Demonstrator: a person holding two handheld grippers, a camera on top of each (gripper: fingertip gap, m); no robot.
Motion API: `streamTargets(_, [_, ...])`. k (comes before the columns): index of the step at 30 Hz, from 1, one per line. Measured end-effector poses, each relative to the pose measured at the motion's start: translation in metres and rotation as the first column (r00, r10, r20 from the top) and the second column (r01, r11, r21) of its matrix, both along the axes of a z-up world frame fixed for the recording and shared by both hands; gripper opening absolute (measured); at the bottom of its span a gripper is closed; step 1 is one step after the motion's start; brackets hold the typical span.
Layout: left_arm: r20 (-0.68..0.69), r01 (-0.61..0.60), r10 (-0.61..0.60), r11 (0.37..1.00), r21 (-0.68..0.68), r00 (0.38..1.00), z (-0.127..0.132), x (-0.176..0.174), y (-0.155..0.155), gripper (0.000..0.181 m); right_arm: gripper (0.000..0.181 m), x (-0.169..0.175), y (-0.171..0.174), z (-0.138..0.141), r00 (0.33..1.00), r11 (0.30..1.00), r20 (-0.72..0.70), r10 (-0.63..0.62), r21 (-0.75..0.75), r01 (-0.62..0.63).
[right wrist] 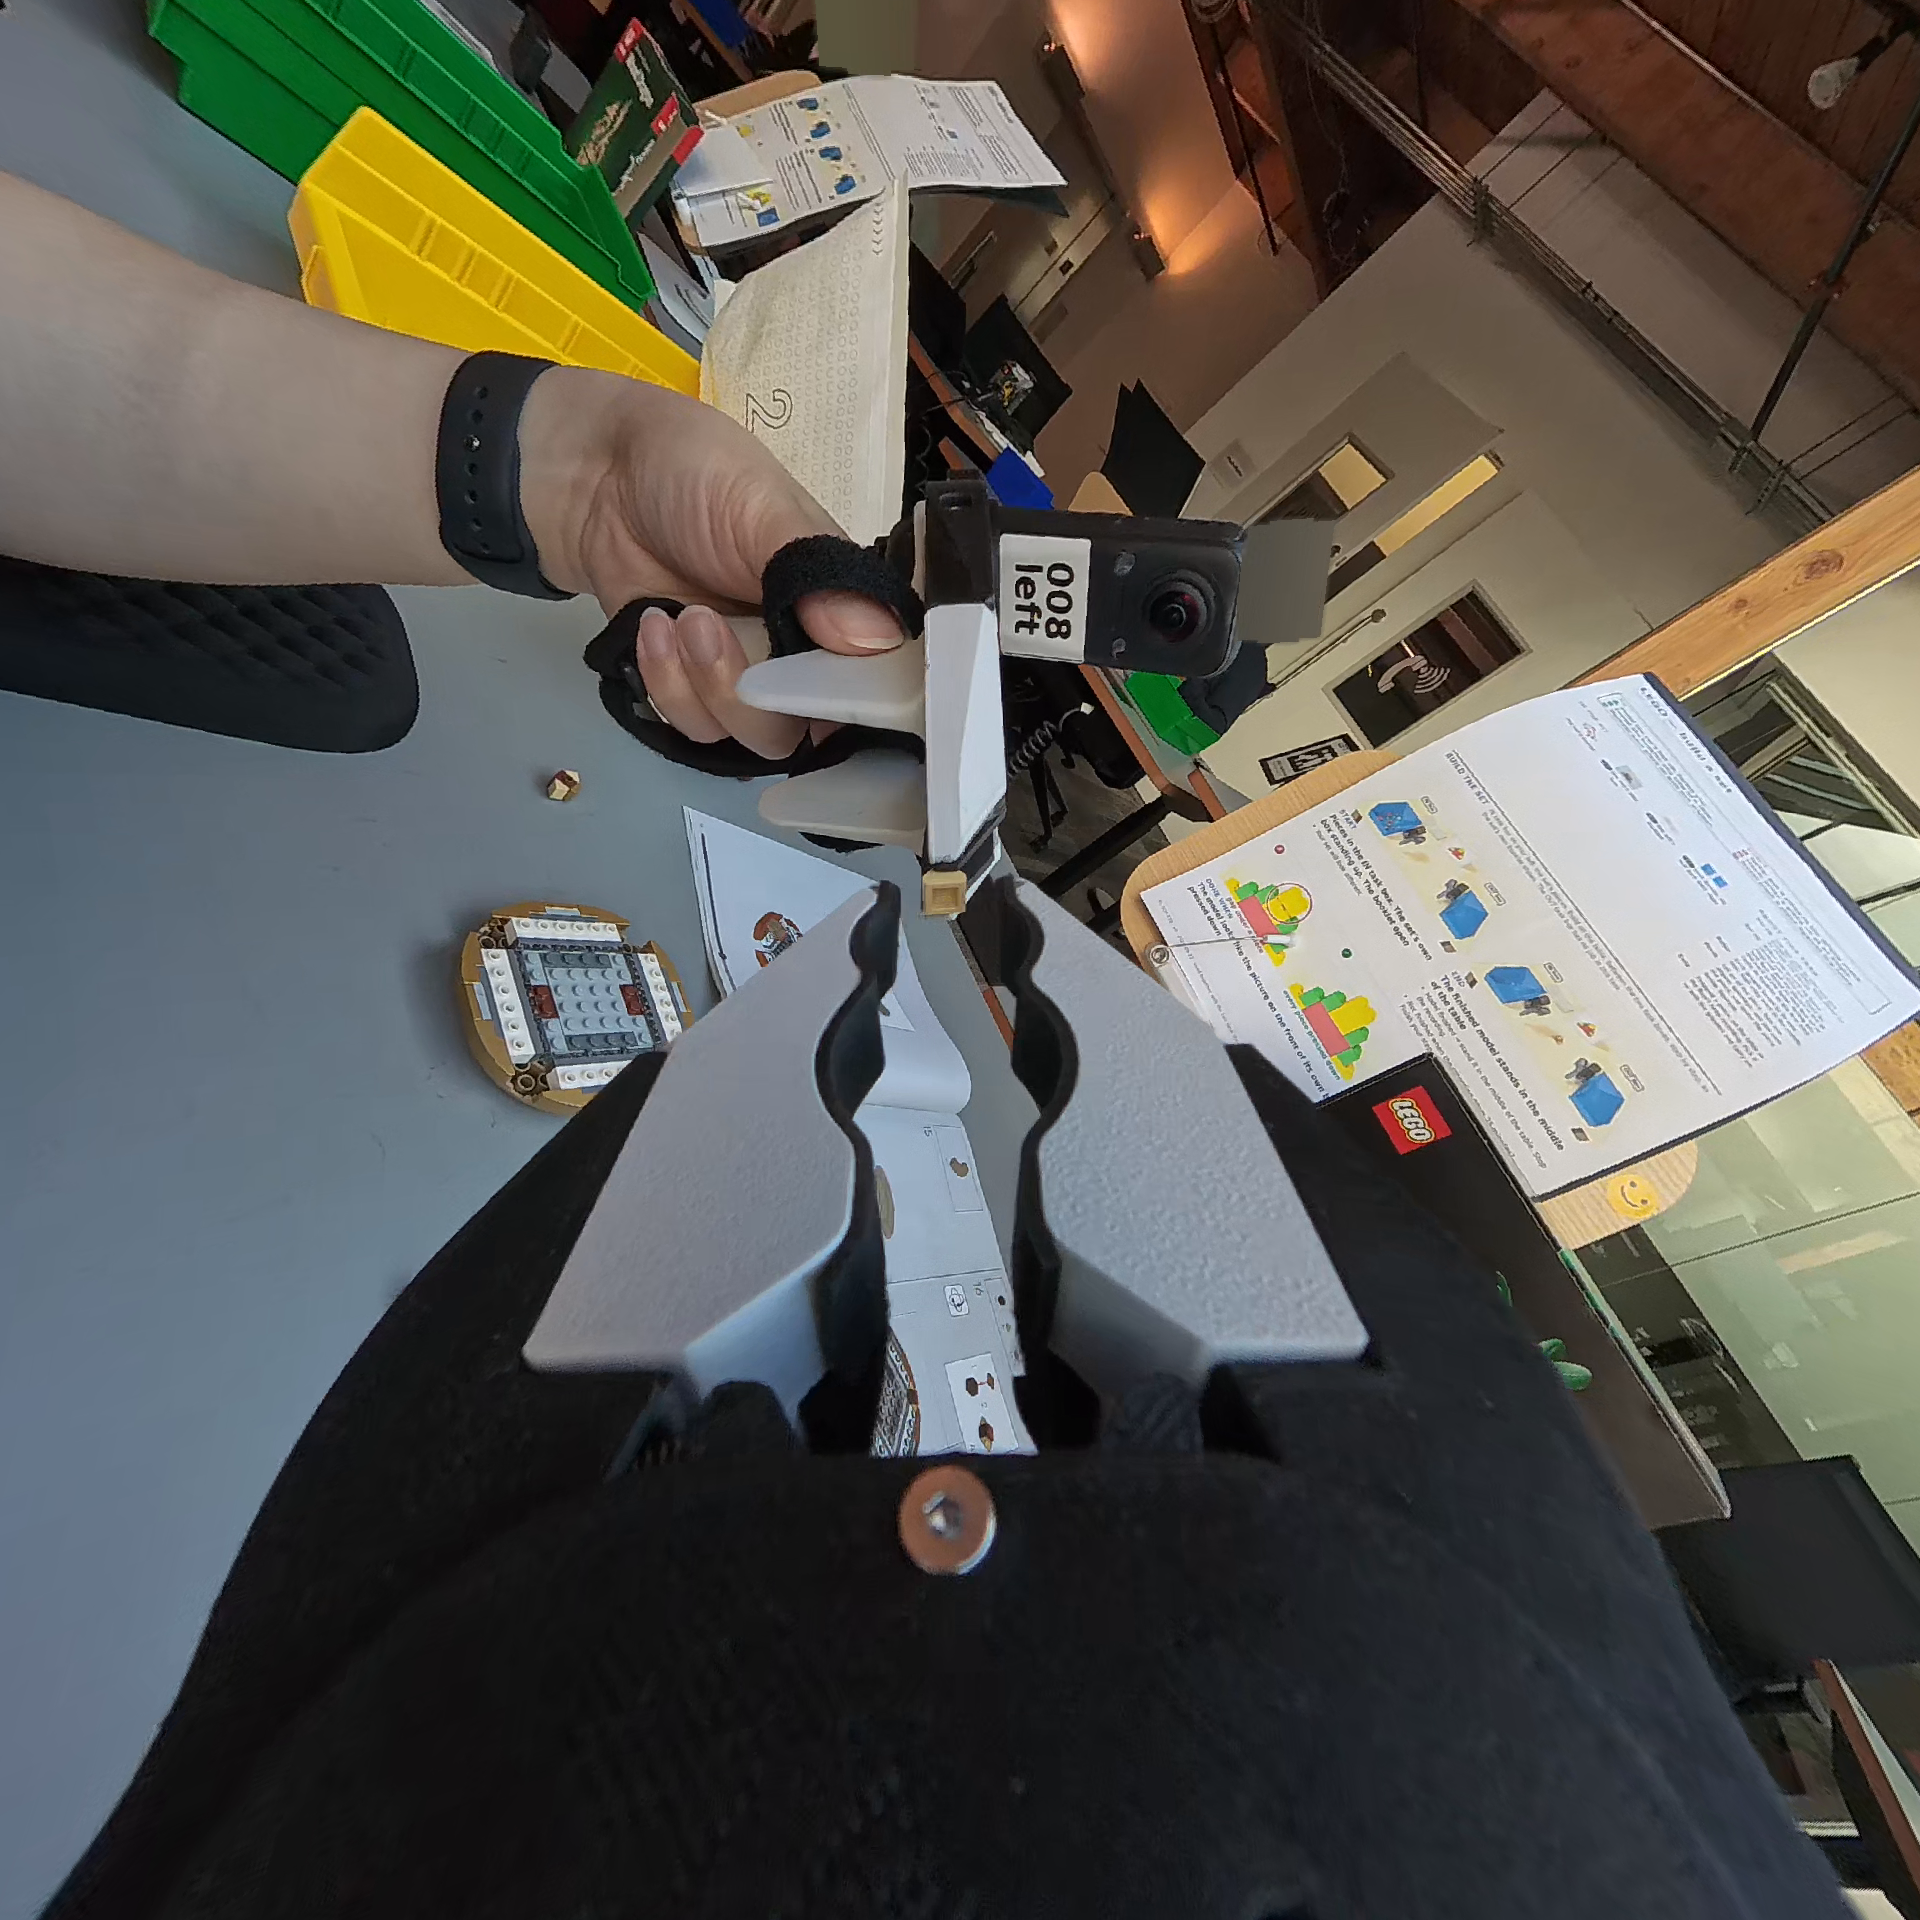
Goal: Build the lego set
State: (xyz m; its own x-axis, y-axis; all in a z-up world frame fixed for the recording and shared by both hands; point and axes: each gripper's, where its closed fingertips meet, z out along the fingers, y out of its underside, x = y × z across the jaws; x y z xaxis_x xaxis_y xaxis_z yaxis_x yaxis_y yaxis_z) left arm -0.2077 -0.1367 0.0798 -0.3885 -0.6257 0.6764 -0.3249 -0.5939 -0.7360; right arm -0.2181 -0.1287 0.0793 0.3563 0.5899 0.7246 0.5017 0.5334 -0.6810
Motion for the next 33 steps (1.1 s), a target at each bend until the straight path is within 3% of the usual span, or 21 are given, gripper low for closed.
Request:
streamTargets(4, [0.011,-0.051,0.051,0.999,-0.006,0.999,0.004,-0.009,0.015,0.006,0.024,0.001,0.001,-0.008,1.0,1.0,0.002,0.012,-0.027,-0.012])
streamTargets(6, [0.015,-0.111,0.111,0.994,0.008,0.994,0.007,-0.02,0.029,0.006,0.024,0.005,0.008,-0.025,1.0,0.995,-0.007,0.029,-0.092,-0.029])
streamTargets(11, [0.052,-0.199,0.198,0.98,0.02,0.979,0.022,-0.05,0.048,0.006,0.023,0.027,0.051,-0.148,0.981,0.901,0.191,0.041,-0.431,0.046])
streamTargets(14, [0.073,-0.214,0.212,0.976,0.025,0.975,0.029,-0.06,0.05,0.006,0.021,0.026,0.071,-0.184,0.977,0.855,0.206,0.06,-0.515,0.056])
streamTargets(19, [0.073,-0.215,0.213,0.976,0.019,0.974,0.028,-0.062,0.052,0.006,0.022,0.006,0.088,-0.218,0.971,0.751,0.201,0.131,-0.66,0.035])
streamTargets(23, [0.067,-0.203,0.202,0.979,0.004,0.977,0.026,-0.059,0.053,0.006,0.023,-0.005,0.085,-0.229,0.96,0.666,0.189,0.205,-0.746,0.004])
streamTargets(33, [0.037,-0.232,0.232,0.973,0.0,0.972,0.017,-0.057,0.062,0.006,0.012,-0.008,0.086,-0.238,0.955,0.612,0.177,0.238,-0.79,-0.007])
